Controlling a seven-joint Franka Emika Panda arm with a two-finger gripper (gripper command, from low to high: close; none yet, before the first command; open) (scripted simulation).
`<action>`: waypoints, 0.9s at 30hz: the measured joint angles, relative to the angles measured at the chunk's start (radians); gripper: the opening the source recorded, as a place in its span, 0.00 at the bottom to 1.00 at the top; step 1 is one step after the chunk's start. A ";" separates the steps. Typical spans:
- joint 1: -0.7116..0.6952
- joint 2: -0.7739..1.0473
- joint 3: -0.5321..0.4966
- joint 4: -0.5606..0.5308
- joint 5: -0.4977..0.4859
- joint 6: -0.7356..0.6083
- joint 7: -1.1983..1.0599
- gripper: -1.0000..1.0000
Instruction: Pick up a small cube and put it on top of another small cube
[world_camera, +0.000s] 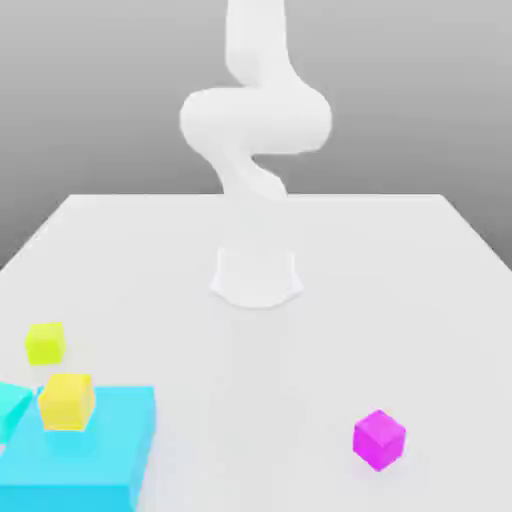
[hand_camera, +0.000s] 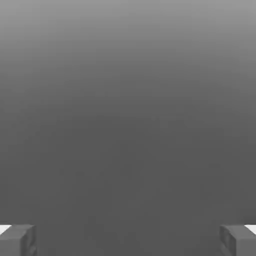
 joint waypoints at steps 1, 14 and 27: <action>-0.020 0.040 -0.023 -0.018 0.005 0.023 0.013 0.50; -0.266 0.514 -0.297 -0.238 0.089 0.293 0.147 0.50; -0.562 0.955 -0.295 -0.346 0.332 0.560 0.092 0.50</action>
